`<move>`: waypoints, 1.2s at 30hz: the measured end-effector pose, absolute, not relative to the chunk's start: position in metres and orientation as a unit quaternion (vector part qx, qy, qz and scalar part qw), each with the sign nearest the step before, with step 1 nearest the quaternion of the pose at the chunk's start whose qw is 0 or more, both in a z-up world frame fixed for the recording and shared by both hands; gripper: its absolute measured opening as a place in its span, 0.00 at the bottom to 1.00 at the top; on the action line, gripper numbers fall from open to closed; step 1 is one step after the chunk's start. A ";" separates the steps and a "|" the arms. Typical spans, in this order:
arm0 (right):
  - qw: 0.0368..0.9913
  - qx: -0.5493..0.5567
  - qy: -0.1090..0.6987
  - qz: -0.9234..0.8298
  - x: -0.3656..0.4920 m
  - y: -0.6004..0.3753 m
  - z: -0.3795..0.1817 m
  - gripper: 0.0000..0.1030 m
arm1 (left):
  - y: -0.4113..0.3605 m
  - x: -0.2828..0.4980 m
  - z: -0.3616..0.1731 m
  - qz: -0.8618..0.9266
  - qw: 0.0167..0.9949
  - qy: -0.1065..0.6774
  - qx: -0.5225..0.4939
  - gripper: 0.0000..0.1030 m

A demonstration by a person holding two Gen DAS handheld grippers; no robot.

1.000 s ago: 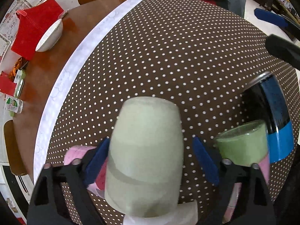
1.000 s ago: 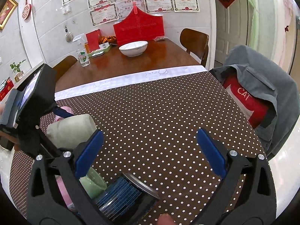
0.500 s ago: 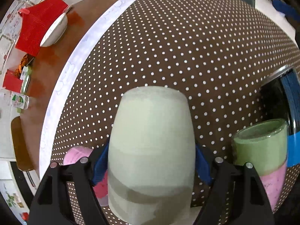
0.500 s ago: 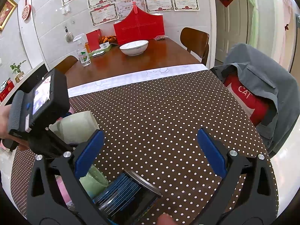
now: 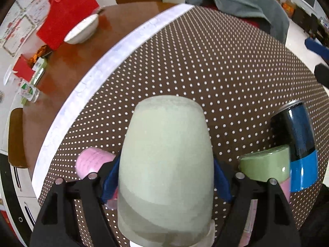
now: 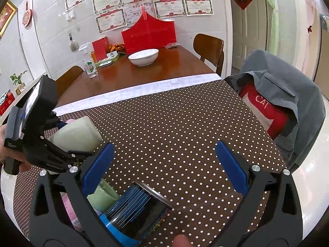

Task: Flip cup upside down
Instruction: 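Lift the pale green cup with the left gripper and carry it toward the right tool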

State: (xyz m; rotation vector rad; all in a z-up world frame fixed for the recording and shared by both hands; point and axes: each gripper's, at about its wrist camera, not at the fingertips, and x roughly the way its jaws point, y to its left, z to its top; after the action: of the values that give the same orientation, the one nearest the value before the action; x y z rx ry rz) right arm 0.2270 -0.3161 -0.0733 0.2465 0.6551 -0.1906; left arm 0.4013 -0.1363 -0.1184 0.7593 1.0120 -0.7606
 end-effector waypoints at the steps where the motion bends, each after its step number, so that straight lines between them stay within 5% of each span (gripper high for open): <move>1: 0.935 0.120 0.319 -0.094 0.226 -0.316 -0.072 0.94 | -0.138 0.399 -0.113 -0.346 0.744 0.458 0.342 0.74; 19: 0.949 0.110 0.282 -0.084 0.172 -0.293 -0.031 0.94 | -0.083 0.319 -0.033 -0.338 0.805 0.395 0.288 0.74; 36: 0.952 0.103 0.283 -0.045 0.112 -0.272 -0.033 0.94 | -0.064 0.197 -0.059 -0.339 0.806 0.414 0.254 0.74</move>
State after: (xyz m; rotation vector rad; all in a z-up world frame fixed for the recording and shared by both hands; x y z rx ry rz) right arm 0.1120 -0.2722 -0.0332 0.2083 0.5756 -0.0920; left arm 0.1975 -0.0636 -0.0592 0.5438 0.8869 -0.7249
